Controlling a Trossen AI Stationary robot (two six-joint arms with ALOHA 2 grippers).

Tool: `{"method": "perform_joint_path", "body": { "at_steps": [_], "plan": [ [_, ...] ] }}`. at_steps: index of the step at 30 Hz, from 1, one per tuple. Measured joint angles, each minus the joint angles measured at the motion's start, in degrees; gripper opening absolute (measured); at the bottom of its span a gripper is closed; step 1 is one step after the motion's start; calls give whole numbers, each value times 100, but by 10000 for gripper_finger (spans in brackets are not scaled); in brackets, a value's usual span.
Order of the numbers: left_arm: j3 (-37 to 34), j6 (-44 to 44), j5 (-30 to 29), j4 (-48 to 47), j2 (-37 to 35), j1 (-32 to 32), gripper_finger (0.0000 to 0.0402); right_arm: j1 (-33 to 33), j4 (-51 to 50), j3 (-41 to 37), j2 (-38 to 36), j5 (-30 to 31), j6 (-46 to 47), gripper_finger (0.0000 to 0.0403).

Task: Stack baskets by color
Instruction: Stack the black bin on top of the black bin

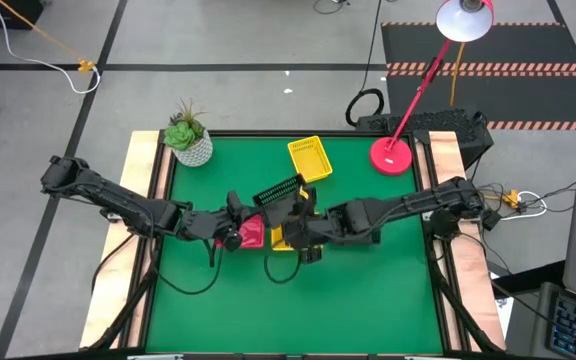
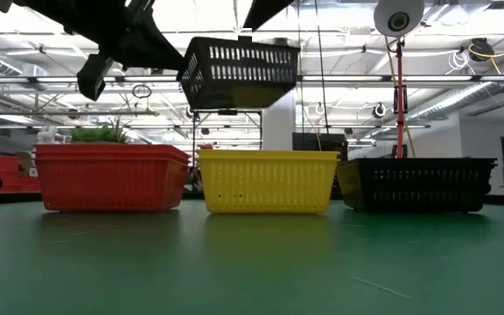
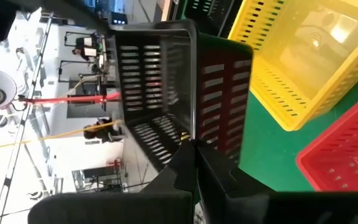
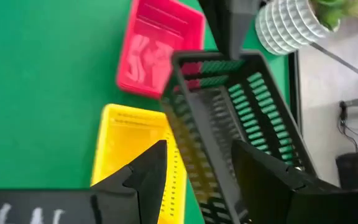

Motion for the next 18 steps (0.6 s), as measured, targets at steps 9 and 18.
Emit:
{"method": "perform_joint_path", "body": {
  "at_steps": [9,18],
  "plan": [
    [0,-75,20,-58,0,0,4,-267,-32,0,-2,-320,-419,174],
    [0,-101,21,-68,0,0,6,-374,-85,0,-2,-645,-544,127]
  ]
}}
